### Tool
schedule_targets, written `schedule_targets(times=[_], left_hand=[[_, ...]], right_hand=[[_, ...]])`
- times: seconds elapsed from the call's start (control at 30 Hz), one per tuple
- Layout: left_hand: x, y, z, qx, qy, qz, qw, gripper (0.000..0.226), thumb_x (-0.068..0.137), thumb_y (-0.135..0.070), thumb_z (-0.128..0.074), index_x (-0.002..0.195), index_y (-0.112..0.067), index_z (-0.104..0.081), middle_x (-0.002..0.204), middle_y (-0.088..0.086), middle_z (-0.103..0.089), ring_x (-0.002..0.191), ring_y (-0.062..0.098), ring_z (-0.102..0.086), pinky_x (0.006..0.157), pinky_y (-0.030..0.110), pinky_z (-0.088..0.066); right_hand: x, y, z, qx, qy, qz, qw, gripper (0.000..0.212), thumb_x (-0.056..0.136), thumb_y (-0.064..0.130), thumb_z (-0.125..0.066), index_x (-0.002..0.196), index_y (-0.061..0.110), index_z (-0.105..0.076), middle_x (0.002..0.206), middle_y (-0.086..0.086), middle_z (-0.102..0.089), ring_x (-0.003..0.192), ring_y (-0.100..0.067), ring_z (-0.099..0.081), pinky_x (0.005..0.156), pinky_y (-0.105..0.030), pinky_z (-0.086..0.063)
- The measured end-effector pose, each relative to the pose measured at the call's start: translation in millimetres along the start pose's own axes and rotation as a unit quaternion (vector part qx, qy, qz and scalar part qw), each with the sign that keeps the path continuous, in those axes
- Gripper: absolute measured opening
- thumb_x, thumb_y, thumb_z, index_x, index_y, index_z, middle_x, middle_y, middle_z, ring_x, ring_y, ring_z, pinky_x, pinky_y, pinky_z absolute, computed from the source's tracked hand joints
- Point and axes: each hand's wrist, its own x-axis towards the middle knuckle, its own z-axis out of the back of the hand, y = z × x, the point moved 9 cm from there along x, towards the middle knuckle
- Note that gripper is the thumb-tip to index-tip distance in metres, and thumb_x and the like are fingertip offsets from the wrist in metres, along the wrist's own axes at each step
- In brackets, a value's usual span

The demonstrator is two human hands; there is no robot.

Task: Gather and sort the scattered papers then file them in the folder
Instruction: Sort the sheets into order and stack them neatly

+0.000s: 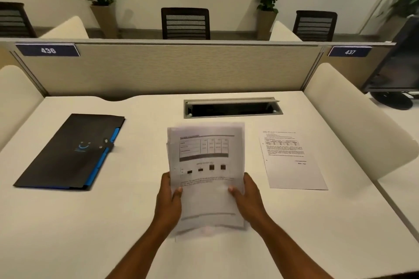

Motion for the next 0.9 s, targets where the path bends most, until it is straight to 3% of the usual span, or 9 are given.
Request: schedule_targets(times=[0.07,0.17,0.27,0.37,0.5,0.63,0.7,0.8,0.9], left_hand=[[-1.2,-31.8,5.7,-0.010,-0.030,-0.072,0.997,0.050,0.097,-0.002,-0.050,0.123,-0.042,-0.034,0.119,-0.017,-0.055,0.111,0.005,-0.058,0.085,0.026,-0.056],[-6.9,-70.4,11.6,-0.062,-0.054,-0.155,0.985,0.068,0.093,0.002,-0.056,0.127,-0.046,-0.022,0.133,-0.003,-0.048,0.123,0.010,-0.052,0.089,0.028,-0.054],[-13.6,-92.8,23.8,-0.106,-0.075,-0.215,0.968,0.072,0.092,-0.006,-0.060,0.129,-0.050,-0.017,0.138,0.003,-0.042,0.127,0.014,-0.050,0.091,0.028,-0.054],[-11.0,-92.4,20.3,-0.086,-0.049,-0.204,0.974,0.057,0.095,-0.011,-0.054,0.128,-0.048,-0.026,0.126,-0.016,-0.049,0.119,0.006,-0.054,0.084,0.024,-0.056],[-4.7,-85.0,20.2,-0.057,-0.058,-0.175,0.981,0.037,0.097,-0.019,-0.052,0.119,-0.046,-0.039,0.117,-0.010,-0.058,0.112,0.011,-0.060,0.082,0.025,-0.058],[-4.2,-87.3,15.7,-0.055,-0.033,-0.172,0.983,0.034,0.091,-0.032,-0.054,0.118,-0.048,-0.041,0.112,-0.022,-0.059,0.111,0.004,-0.059,0.081,0.020,-0.056],[-0.9,-85.6,20.2,-0.059,-0.054,-0.160,0.984,0.029,0.091,-0.034,-0.053,0.112,-0.050,-0.041,0.108,-0.022,-0.059,0.108,0.006,-0.061,0.077,0.021,-0.057],[2.1,-85.8,16.3,-0.053,-0.036,-0.156,0.986,0.035,0.093,-0.030,-0.054,0.118,-0.050,-0.039,0.113,-0.019,-0.059,0.108,0.002,-0.060,0.079,0.021,-0.057],[2.9,-82.8,16.0,-0.052,-0.053,-0.151,0.986,0.038,0.096,-0.024,-0.054,0.118,-0.050,-0.038,0.117,-0.010,-0.058,0.108,0.002,-0.060,0.080,0.020,-0.057]], right_hand=[[-2.5,32.6,4.6,0.044,-0.042,0.062,0.996,0.043,0.096,0.009,-0.064,0.118,0.043,-0.051,0.115,0.017,-0.066,0.109,-0.007,-0.065,0.087,-0.025,-0.058],[-6.1,68.5,11.0,0.117,-0.067,0.125,0.983,0.072,0.089,0.006,-0.072,0.115,0.066,-0.042,0.113,0.030,-0.061,0.109,0.006,-0.061,0.078,-0.013,-0.056],[-9.4,84.8,18.6,0.139,-0.080,0.172,0.972,0.087,0.082,0.013,-0.082,0.126,0.070,-0.032,0.120,0.037,-0.055,0.115,0.008,-0.057,0.083,-0.010,-0.053],[-5.0,86.4,13.2,0.110,-0.071,0.167,0.977,0.081,0.082,0.009,-0.082,0.135,0.046,-0.033,0.118,0.040,-0.052,0.117,0.003,-0.056,0.086,-0.016,-0.056],[1.9,85.9,14.0,0.110,-0.092,0.151,0.978,0.060,0.089,0.014,-0.075,0.119,0.053,-0.041,0.108,0.031,-0.061,0.110,0.001,-0.062,0.077,-0.017,-0.060],[5.1,84.7,7.1,0.111,-0.059,0.147,0.981,0.072,0.084,0.008,-0.077,0.124,0.054,-0.039,0.114,0.027,-0.058,0.113,0.001,-0.058,0.076,-0.014,-0.058],[8.8,79.1,11.0,0.121,-0.071,0.138,0.980,0.072,0.081,0.005,-0.077,0.119,0.052,-0.040,0.116,0.018,-0.060,0.114,-0.009,-0.060,0.080,-0.019,-0.059],[11.0,81.9,3.8,0.081,-0.028,0.141,0.986,0.077,0.076,0.013,-0.079,0.116,0.064,-0.036,0.109,0.030,-0.058,0.111,0.002,-0.059,0.074,-0.014,-0.058],[13.8,86.2,7.7,0.068,-0.050,0.149,0.985,0.072,0.080,0.014,-0.081,0.119,0.056,-0.037,0.111,0.025,-0.056,0.105,-0.002,-0.060,0.068,-0.009,-0.055]])
